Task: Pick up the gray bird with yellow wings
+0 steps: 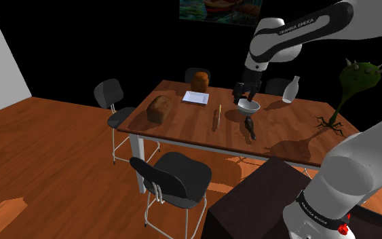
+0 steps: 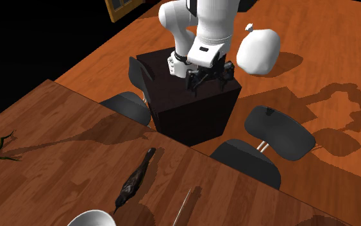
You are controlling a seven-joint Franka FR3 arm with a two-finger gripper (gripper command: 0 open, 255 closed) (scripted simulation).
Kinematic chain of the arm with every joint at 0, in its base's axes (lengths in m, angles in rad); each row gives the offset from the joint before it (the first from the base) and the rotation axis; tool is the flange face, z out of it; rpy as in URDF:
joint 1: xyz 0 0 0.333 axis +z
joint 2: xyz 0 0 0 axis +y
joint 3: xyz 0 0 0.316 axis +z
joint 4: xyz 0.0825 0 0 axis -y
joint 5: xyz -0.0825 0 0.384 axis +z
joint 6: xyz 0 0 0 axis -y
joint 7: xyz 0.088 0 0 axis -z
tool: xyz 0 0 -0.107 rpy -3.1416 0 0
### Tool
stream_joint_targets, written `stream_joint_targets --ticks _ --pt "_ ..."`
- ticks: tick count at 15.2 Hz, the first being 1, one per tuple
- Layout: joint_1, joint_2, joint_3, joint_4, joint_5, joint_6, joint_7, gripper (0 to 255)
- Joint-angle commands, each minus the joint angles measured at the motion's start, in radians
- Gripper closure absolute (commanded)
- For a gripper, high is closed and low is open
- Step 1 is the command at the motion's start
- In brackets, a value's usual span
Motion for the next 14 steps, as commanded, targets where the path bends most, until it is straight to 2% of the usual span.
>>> stream_joint_targets --ticks 1,8,14 --pt "-0.014 0.063 -0.014 0.016 -0.004 0.048 0.005 0" --pt "-0.06 0.29 -0.068 0.087 0.001 0.2 0.007 0" --pt "-0.101 0.49 -0.108 0.181 0.037 0.3 -0.004 0"
